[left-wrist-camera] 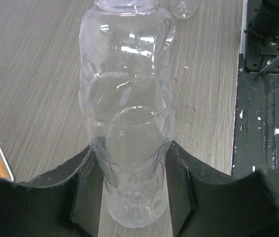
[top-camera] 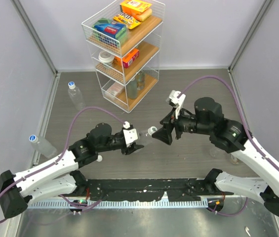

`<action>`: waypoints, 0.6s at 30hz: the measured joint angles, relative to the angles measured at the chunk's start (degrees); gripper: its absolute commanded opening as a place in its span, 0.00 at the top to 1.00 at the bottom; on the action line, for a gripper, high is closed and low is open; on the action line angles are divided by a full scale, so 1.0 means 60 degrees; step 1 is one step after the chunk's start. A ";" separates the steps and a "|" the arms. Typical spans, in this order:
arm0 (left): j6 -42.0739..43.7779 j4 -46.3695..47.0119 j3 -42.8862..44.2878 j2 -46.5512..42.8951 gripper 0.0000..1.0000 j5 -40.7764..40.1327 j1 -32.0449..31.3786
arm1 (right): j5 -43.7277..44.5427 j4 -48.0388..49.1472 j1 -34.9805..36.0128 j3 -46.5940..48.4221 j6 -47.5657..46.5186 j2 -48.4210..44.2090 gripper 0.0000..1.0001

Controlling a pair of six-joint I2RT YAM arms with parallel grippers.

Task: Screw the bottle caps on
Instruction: Screw the bottle cap onto the plastic bottle.

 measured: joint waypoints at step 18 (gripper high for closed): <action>-0.0703 0.0441 0.0011 0.0576 0.88 0.0186 0.0000 | -0.0007 -0.0055 0.0007 0.0124 0.0117 0.1417 0.60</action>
